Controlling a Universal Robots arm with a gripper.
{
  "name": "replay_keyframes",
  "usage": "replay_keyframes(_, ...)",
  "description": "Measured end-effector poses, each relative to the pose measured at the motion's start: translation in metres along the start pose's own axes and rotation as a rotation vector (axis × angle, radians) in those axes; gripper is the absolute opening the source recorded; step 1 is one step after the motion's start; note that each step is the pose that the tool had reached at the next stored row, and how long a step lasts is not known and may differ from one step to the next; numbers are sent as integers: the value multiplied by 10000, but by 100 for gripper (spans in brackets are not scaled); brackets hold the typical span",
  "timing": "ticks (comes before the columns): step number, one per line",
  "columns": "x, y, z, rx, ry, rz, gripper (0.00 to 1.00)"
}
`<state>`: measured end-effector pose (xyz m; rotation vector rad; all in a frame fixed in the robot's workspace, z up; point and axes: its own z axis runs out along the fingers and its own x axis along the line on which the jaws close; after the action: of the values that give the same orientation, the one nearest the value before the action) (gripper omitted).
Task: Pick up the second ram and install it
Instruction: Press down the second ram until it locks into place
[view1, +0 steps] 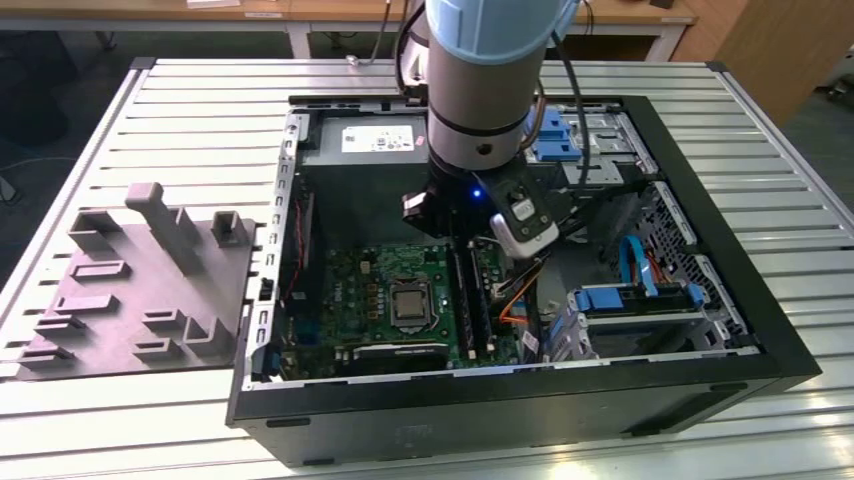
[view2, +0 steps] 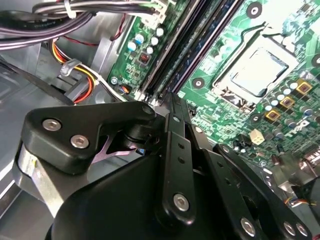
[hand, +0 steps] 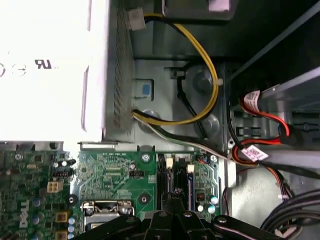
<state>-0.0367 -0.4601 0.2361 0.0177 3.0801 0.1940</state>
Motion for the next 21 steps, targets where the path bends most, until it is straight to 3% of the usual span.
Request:
replay_keyframes(9, 6, 69, 53, 125, -23, 165, 10)
replay_keyframes(15, 8, 89, 85, 310, -31, 210, 10)
replay_keyframes(21, 9, 87, 101, 330, -33, 210, 10)
